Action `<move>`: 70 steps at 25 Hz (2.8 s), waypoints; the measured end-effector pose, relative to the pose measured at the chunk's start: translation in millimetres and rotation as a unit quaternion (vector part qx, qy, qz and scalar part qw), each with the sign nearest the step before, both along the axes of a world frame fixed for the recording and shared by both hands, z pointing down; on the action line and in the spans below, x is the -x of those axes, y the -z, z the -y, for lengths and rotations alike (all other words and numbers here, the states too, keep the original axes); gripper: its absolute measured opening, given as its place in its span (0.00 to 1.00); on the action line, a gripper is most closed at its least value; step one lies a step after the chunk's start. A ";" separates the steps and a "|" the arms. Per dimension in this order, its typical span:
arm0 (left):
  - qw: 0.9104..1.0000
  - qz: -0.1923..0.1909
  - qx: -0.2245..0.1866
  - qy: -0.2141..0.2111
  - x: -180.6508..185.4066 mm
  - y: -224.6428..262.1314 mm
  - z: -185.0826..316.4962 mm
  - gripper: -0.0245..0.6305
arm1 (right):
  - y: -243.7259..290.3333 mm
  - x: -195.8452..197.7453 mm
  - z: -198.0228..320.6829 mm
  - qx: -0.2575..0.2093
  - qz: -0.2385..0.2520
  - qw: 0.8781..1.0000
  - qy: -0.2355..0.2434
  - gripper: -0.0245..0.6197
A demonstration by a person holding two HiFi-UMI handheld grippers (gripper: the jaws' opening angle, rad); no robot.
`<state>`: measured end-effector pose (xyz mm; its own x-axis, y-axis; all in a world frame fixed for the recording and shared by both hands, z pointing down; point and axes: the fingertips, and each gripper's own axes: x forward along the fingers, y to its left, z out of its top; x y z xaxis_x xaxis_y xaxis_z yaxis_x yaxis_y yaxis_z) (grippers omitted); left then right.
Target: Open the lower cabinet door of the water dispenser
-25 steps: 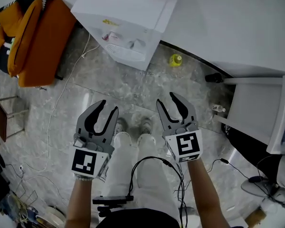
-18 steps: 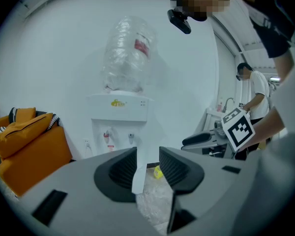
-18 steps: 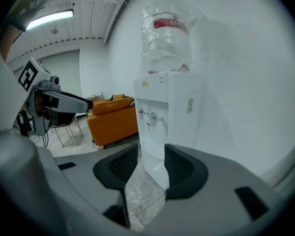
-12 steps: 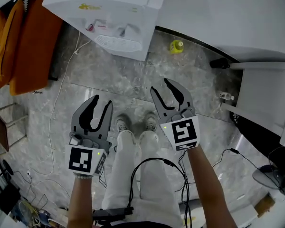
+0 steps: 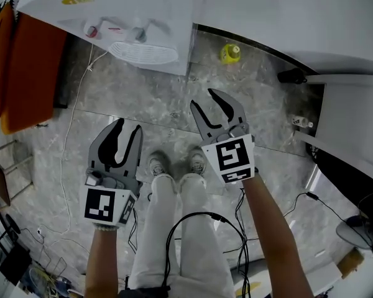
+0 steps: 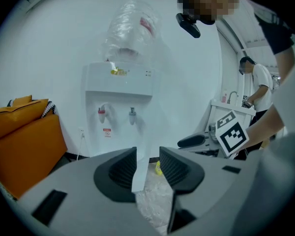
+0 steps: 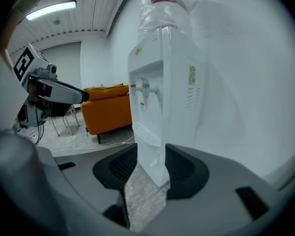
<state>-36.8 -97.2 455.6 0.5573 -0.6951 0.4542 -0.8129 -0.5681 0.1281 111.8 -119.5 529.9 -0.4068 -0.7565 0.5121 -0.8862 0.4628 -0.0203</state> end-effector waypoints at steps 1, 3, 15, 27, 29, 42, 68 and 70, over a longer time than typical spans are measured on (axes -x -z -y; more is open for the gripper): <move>1.000 0.002 0.002 -0.001 -0.7 -6.2 0.6 0.26 | -9.6 -0.8 2.4 0.004 -0.001 1.000 -0.002 0.29; 1.000 0.008 0.004 -0.005 -1.8 -18.1 1.1 0.26 | -28.3 -1.8 7.4 0.012 0.000 1.000 -0.006 0.29; 0.999 0.028 0.021 0.005 -0.9 -79.1 11.8 0.26 | -125.3 1.6 51.0 0.053 -0.016 0.998 -0.011 0.31; 0.999 0.026 0.022 0.029 14.5 -99.8 22.7 0.26 | -185.0 6.7 102.7 0.078 -0.050 0.996 -0.018 0.34; 0.999 0.027 0.023 0.035 18.9 -103.3 23.6 0.26 | -191.3 5.9 108.3 0.082 -0.051 0.995 -0.020 0.34; 0.998 0.029 0.030 0.044 30.9 -114.1 19.8 0.26 | -211.8 4.2 127.7 0.098 -0.067 0.993 -0.014 0.31; 0.998 0.012 0.032 0.053 41.3 -116.8 -5.4 0.26 | -212.6 44.8 57.1 0.110 -0.059 0.992 -0.011 0.20; 0.998 0.011 0.033 0.053 41.0 -117.0 -9.1 0.26 | -212.2 51.0 49.1 0.111 -0.055 0.992 -0.004 0.20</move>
